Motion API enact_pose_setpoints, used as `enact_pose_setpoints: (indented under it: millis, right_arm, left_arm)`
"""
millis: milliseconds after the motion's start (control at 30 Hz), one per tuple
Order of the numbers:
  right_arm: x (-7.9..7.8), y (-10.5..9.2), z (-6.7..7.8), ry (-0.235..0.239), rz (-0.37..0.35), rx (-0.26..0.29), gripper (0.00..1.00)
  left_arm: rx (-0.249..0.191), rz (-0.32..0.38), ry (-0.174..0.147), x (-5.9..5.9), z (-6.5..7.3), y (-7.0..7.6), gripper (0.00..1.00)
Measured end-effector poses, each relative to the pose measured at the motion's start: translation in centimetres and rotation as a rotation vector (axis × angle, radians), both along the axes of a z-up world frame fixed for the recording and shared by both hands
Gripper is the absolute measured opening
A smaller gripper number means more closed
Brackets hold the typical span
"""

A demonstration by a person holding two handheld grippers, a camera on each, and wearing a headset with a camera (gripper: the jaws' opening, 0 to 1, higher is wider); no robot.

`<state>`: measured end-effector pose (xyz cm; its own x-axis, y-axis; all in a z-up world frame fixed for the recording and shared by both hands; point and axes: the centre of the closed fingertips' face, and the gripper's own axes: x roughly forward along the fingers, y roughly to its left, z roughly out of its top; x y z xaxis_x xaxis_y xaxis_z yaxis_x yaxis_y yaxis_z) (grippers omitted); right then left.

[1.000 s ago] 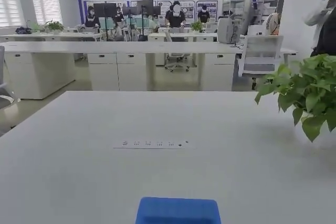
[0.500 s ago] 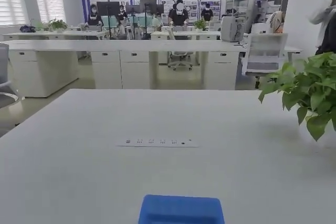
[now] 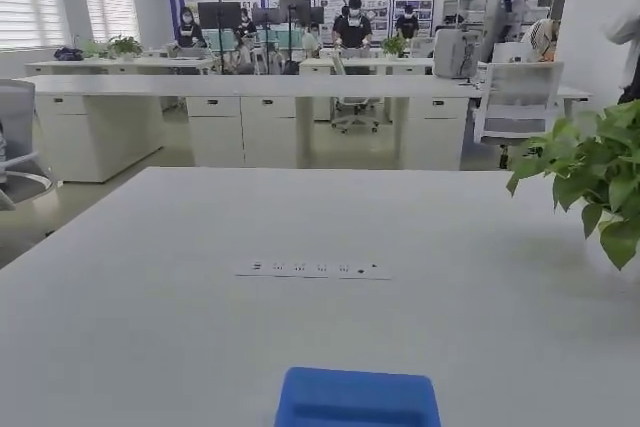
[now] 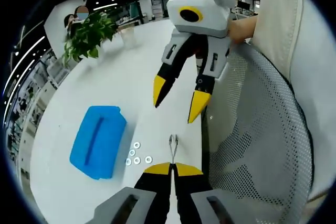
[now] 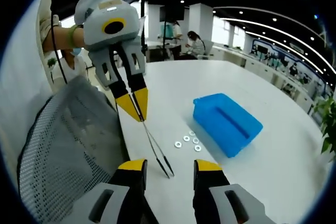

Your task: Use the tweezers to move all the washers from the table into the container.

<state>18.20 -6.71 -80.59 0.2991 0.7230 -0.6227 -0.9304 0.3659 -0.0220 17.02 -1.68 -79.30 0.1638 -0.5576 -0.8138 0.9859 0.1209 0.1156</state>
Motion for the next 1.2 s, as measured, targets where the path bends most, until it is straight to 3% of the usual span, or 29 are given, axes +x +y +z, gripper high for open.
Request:
enact_pose_setpoints:
  millis: [333, 533, 700, 833, 1000, 1200]
  right_arm:
    - [-1.2, 1.8, -2.6, 0.085, 0.117, -0.038, 0.27]
    - [-1.0, 1.1, -4.1, 0.134, 0.151, -0.079, 0.26]
    - [-0.9, 0.9, -4.8, 0.12, 0.187, -0.112, 0.21]
    - [-0.7, 1.1, -4.9, 0.118, 0.192, -0.105, 0.17]
    - [-0.2, 1.5, -4.7, 0.085, 0.207, -0.107, 0.09]
    - [0.0, 2.4, -4.3, 0.087, 0.218, -0.081, 0.07]
  left_arm:
    - [-0.013, -0.054, -0.007, -0.2, 1.0, -1.8, 0.0]
    - [-0.026, -0.075, -0.005, -0.2, 1.3, -2.4, 0.0]
    - [-0.031, -0.089, -0.001, -0.2, 1.5, -2.8, 0.0]
    - [-0.047, -0.098, 0.003, -0.1, 1.6, -3.2, 0.0]
    - [-0.061, -0.099, 0.011, 0.1, 1.8, -3.6, 0.0]
    - [-0.059, -0.106, 0.01, 0.4, 2.3, -3.2, 0.0]
